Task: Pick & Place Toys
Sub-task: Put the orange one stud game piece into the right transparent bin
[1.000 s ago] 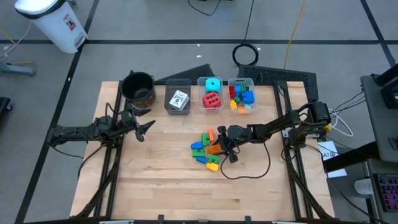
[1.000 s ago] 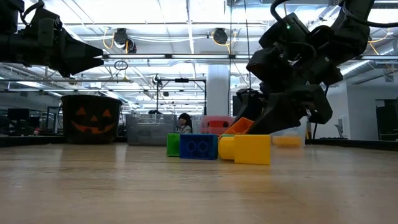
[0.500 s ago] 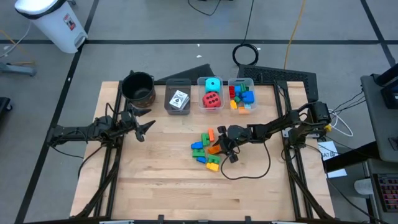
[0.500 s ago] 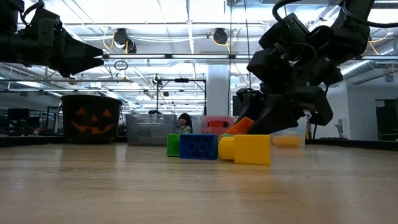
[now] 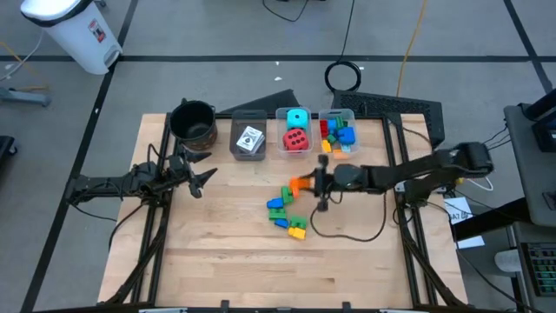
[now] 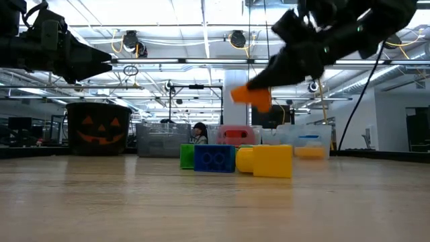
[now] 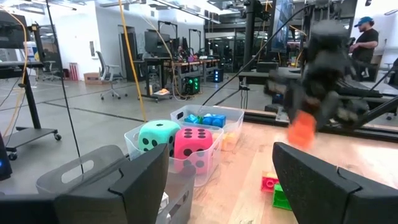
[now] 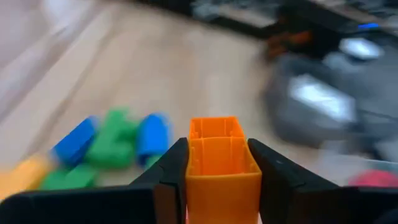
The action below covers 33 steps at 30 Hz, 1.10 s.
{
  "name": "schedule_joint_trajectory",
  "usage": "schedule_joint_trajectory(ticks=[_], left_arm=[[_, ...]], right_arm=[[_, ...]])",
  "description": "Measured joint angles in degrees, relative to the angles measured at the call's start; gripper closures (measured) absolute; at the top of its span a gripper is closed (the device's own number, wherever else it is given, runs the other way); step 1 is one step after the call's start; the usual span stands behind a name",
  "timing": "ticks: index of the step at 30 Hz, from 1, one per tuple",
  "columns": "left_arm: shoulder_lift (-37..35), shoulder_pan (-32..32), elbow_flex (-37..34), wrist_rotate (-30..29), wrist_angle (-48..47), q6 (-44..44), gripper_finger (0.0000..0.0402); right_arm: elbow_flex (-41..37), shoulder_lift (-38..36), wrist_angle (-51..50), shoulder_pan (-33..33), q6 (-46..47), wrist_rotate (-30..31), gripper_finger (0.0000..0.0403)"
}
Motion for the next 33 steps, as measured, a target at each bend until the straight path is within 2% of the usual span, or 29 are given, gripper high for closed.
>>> schedule_joint_trajectory(ticks=[5,11,17,21,24,33], left_arm=[[0.00,0.00,0.00,0.01,0.00,0.01,0.0110],[0.00,0.00,0.00,0.00,-0.06,-0.01,0.0110],[0.02,-0.02,0.00,0.02,0.12,-0.01,0.0110],[0.02,-0.01,0.00,0.00,0.26,-0.01,0.0110],[0.02,0.00,0.00,0.02,0.21,-0.01,0.0110],[0.01,0.00,0.00,0.00,0.27,-0.01,0.0110]], right_arm=[[0.00,-8.78,-3.35,-3.28,2.87,9.26,0.0306],[0.00,-13.86,-4.49,-12.97,8.36,12.52,0.0304],[0.07,-12.32,-9.42,-23.96,11.84,12.30,0.0306],[0.07,-10.15,-13.42,-28.91,13.27,11.16,0.0305],[0.04,-8.09,-15.17,-30.92,13.31,7.72,0.0304],[0.00,-4.57,-17.76,-31.88,14.35,7.87,0.0304]])
